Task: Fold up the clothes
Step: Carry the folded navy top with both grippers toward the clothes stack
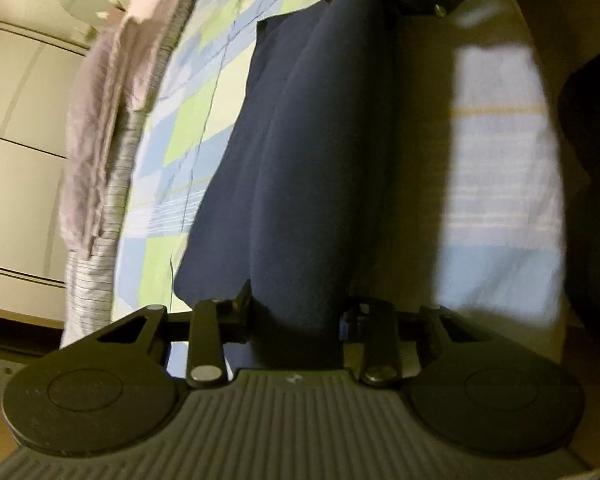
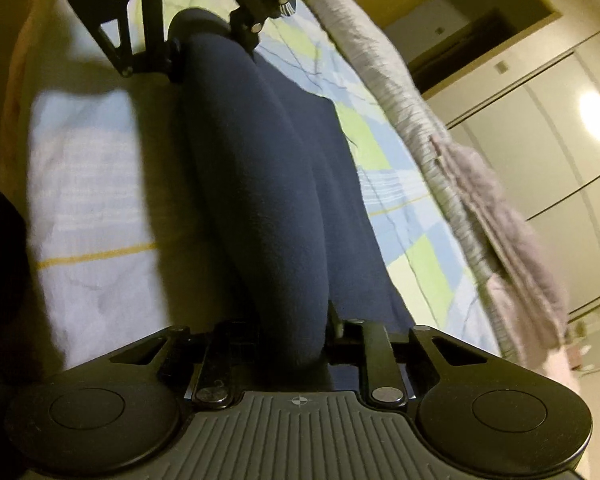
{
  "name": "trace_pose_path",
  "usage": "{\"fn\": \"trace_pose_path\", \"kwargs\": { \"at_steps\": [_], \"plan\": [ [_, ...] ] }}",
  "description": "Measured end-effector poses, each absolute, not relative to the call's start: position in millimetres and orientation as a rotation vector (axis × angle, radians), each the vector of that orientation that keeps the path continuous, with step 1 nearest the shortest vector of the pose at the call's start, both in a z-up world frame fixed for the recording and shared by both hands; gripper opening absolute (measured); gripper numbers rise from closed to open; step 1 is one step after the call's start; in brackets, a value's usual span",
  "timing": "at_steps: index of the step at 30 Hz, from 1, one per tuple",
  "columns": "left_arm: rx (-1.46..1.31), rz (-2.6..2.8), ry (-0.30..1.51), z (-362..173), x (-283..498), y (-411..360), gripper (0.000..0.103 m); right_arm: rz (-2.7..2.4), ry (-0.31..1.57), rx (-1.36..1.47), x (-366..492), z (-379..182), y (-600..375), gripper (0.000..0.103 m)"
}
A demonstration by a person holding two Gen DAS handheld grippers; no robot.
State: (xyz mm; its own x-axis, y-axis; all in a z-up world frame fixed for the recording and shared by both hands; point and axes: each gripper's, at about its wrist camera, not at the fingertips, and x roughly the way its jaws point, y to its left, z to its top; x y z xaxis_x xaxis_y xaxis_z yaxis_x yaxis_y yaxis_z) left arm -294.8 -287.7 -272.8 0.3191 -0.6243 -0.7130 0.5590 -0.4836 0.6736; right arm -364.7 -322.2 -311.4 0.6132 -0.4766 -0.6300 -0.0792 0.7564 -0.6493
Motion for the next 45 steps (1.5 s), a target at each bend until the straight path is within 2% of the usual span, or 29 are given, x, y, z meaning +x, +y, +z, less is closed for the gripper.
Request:
{"fn": "trace_pose_path", "kwargs": {
  "at_steps": [7, 11, 18, 27, 31, 39, 42, 45],
  "plan": [
    [1.539, -1.589, 0.078, -157.2, -309.8, -295.6, 0.029, -0.162, 1.067, -0.588, -373.5, -180.7, -332.6, 0.018],
    [1.512, -1.728, 0.078, -102.3, -329.3, -313.7, 0.029, -0.180, 1.156, -0.514, -400.2, -114.7, -339.0, 0.018],
    [1.410, -1.928, -0.150, -25.1, -386.8, -405.3, 0.029, -0.411, 1.237, -0.438, -473.3, -23.9, -381.6, 0.018],
    [1.255, -1.933, -0.587, 65.6, -528.5, -602.9, 0.029, -0.831, 1.161, -0.523, -619.6, 71.6, -530.5, 0.018],
    [1.217, -1.864, -0.628, 80.9, -610.7, -703.1, 0.029, -0.878, 1.103, -0.610, -705.3, 90.5, -628.4, 0.018],
    [1.195, -1.737, -0.538, 98.5, -735.0, -877.8, 0.029, -0.811, 1.043, -0.722, -846.4, 118.5, -829.2, 0.018],
    [1.213, -1.706, -0.549, 72.8, -762.2, -908.5, 0.030, -0.807, 1.008, -0.766, -876.7, 110.3, -871.0, 0.018],
    [1.280, -1.729, -0.485, 19.4, -783.5, -920.3, 0.031, -0.768, 1.009, -0.738, -902.6, 66.2, -885.1, 0.018]
  ]
}}
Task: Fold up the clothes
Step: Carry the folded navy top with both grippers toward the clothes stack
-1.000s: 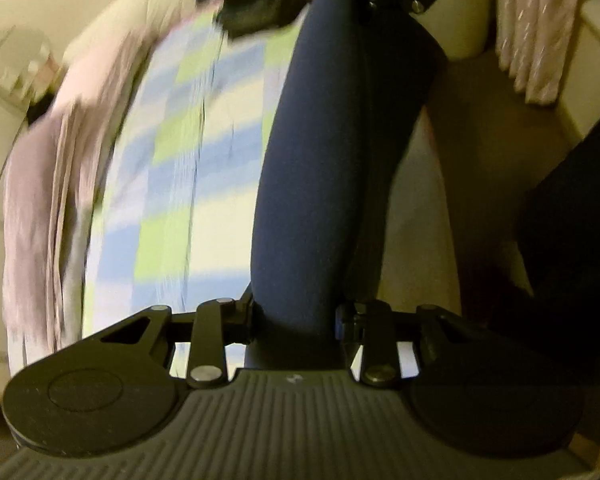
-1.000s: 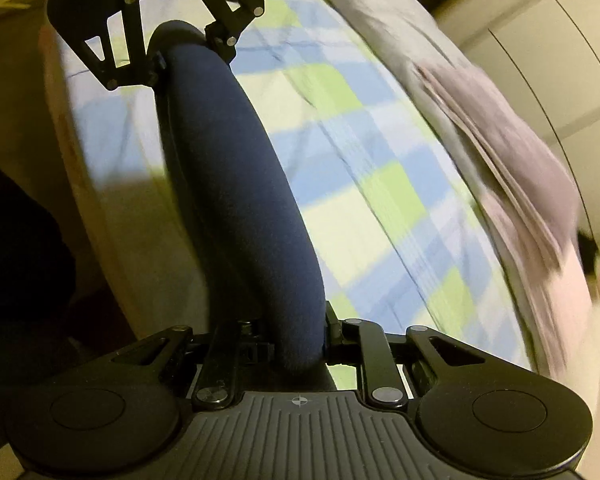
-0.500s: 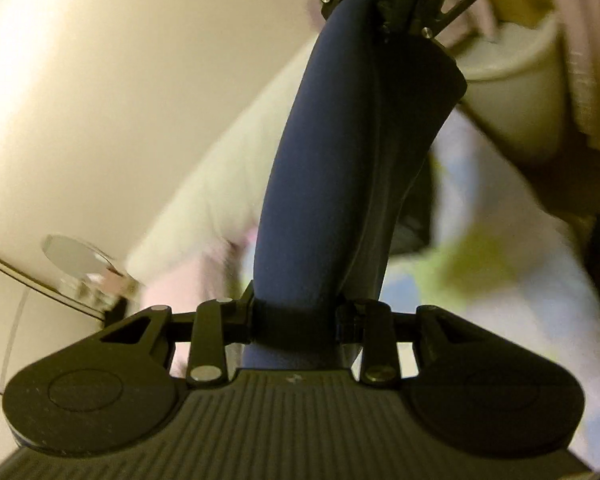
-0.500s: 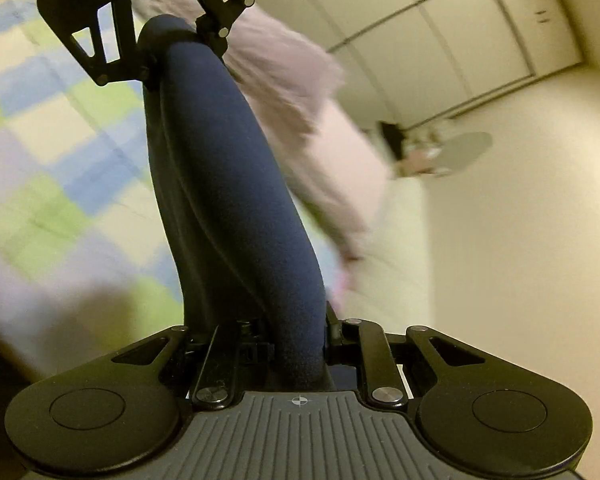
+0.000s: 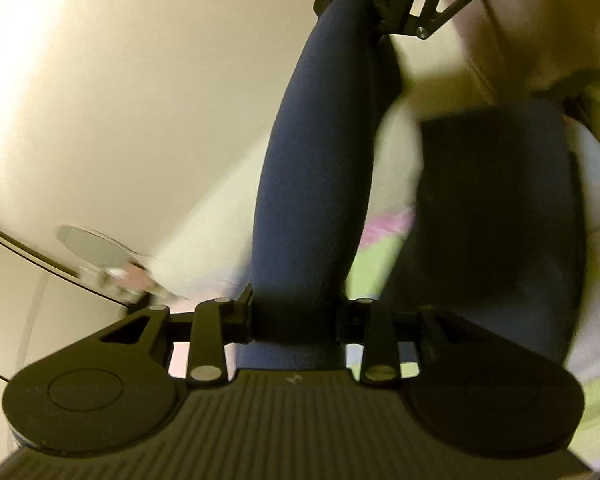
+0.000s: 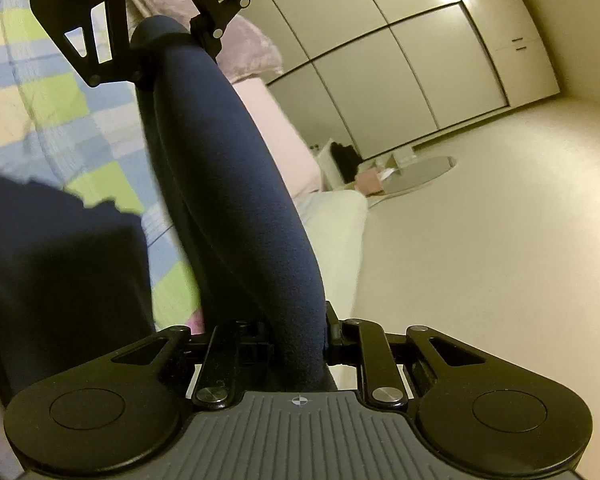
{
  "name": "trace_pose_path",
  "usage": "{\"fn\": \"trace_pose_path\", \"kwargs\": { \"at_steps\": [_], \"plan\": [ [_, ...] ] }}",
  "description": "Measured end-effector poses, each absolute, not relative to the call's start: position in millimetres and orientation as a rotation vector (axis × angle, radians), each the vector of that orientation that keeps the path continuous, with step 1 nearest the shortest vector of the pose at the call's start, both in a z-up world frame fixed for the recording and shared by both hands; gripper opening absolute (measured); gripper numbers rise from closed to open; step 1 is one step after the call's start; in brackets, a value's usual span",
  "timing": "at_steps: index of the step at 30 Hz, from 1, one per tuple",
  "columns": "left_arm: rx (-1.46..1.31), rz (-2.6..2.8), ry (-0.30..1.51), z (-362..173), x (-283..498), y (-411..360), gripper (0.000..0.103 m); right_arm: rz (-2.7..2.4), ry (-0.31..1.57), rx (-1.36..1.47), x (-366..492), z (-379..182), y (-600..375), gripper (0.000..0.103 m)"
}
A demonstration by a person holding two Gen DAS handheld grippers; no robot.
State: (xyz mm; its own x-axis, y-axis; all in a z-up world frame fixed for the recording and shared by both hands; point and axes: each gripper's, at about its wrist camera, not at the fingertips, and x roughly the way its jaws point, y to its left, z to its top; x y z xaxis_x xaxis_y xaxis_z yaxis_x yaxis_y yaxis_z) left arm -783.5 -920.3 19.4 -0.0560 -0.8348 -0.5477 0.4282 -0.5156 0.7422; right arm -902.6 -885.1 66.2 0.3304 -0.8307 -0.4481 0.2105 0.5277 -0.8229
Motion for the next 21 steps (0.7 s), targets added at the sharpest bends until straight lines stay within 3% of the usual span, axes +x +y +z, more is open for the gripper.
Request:
{"fn": "trace_pose_path", "kwargs": {
  "at_steps": [3, 5, 7, 8, 14, 18, 19, 21],
  "plan": [
    [1.423, -1.796, -0.364, -55.3, -802.1, -919.6, 0.035, -0.659, 1.098, -0.639, -923.0, -5.1, -887.2, 0.019],
    [1.481, -1.815, -0.383, -94.1, -809.6, -908.9, 0.040, -0.596, 1.140, -0.598, -934.8, -37.7, -878.9, 0.019],
    [1.467, -1.807, -0.399, -99.9, -805.0, -902.4, 0.041, -0.535, 1.178, -0.558, -946.6, -68.8, -869.7, 0.023],
    [1.453, -1.802, -0.402, -99.0, -801.4, -900.0, 0.046, -0.544, 1.157, -0.546, -952.4, -69.6, -864.8, 0.024],
    [1.439, -1.787, -0.422, -91.8, -781.3, -883.5, 0.046, -0.585, 1.155, -0.538, -979.7, -47.4, -844.3, 0.027],
    [1.463, -1.793, -0.431, -92.0, -792.0, -884.9, 0.039, -0.589, 1.182, -0.517, -979.5, -48.8, -840.9, 0.026],
    [1.459, -1.794, -0.437, -89.6, -791.1, -884.1, 0.037, -0.594, 1.185, -0.500, -977.4, -48.4, -842.7, 0.015],
    [1.440, -1.791, -0.448, -78.7, -786.8, -878.2, 0.035, -0.604, 1.190, -0.465, -973.2, -47.4, -846.4, 0.013]
  ]
}}
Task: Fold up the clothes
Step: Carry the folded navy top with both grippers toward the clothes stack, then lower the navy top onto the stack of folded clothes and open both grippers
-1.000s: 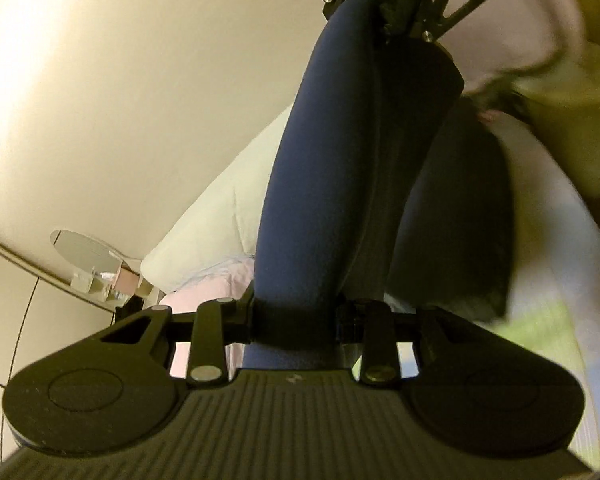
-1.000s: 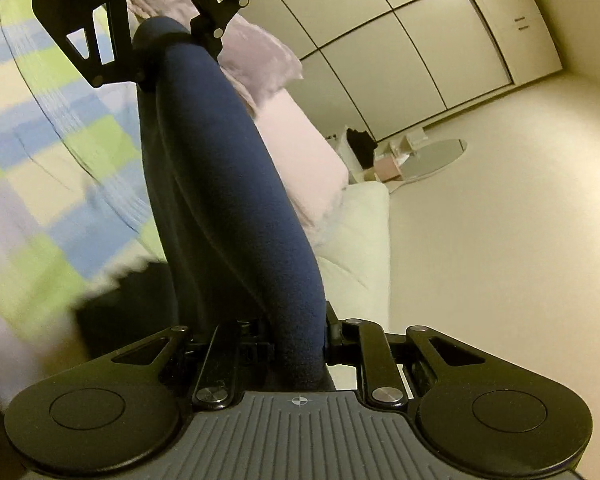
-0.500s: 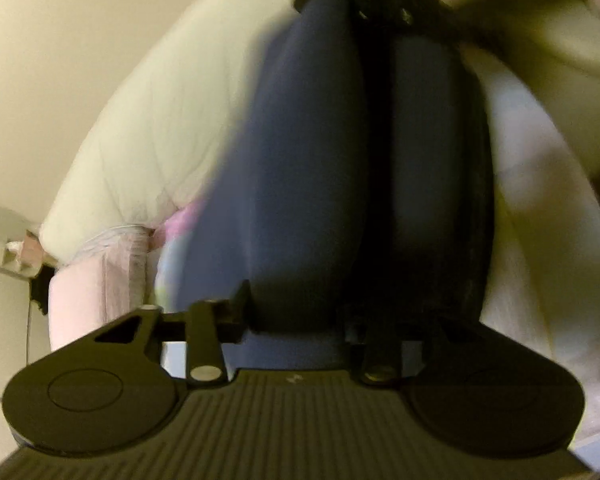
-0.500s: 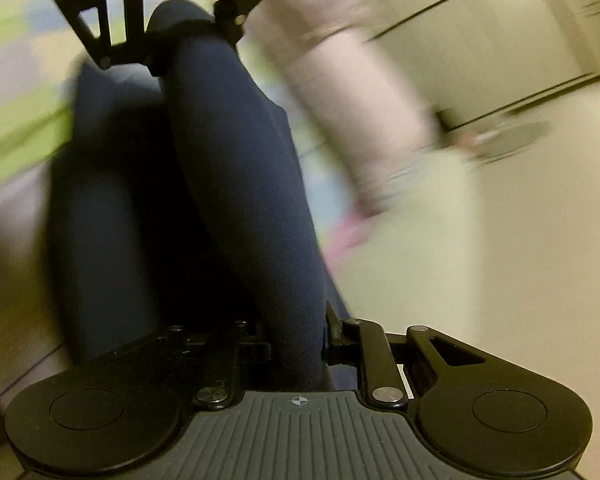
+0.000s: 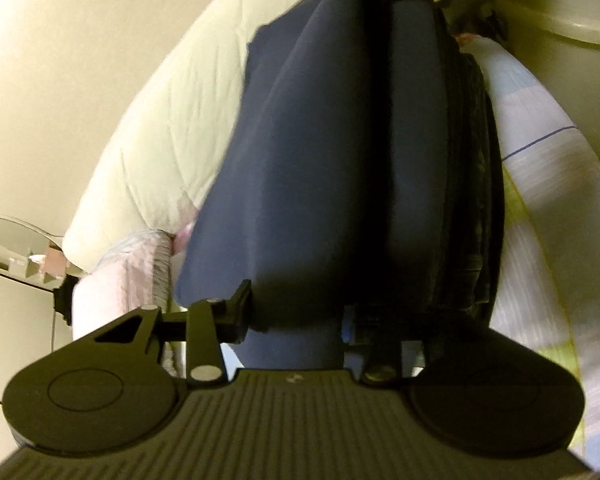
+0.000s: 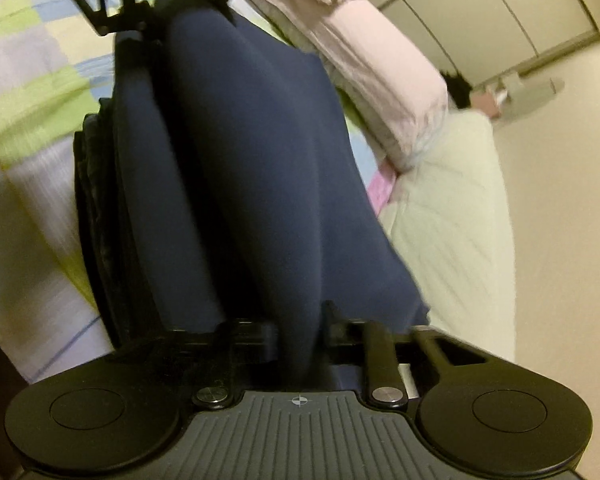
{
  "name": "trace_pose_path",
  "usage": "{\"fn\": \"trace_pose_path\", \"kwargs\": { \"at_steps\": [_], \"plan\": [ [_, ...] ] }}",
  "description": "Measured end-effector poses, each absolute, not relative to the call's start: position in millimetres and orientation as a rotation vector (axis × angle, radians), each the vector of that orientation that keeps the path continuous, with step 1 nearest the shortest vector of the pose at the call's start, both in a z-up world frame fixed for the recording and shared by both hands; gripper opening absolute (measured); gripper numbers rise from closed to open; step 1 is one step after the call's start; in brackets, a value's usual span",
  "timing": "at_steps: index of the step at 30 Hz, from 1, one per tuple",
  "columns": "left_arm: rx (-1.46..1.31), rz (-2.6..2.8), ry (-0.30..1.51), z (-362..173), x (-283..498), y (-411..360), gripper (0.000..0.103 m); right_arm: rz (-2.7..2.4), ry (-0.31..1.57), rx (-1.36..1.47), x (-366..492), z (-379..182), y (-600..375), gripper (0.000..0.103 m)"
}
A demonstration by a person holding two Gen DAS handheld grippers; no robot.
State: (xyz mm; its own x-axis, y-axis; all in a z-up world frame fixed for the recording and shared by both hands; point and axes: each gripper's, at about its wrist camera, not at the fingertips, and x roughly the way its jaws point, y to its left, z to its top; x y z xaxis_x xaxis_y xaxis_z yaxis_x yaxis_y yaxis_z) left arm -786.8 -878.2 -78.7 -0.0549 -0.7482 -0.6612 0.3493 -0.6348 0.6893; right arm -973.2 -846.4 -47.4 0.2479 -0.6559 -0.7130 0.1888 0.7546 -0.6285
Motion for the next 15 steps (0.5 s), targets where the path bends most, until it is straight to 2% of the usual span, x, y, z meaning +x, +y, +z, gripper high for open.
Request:
{"fn": "trace_pose_path", "kwargs": {
  "at_steps": [4, 8, 15],
  "plan": [
    [1.424, -1.786, -0.436, -79.1, -785.6, -863.0, 0.036, -0.618, 1.136, -0.457, -973.2, -23.6, -831.6, 0.012],
    [1.511, -1.745, -0.474, -111.8, -791.8, -857.8, 0.042, -0.582, 1.187, -0.442, -970.1, -50.7, -820.5, 0.013],
    [1.459, -1.732, -0.431, -94.8, -786.6, -847.3, 0.047, -0.581, 1.202, -0.438, -963.4, -64.6, -832.5, 0.013]
  ]
}}
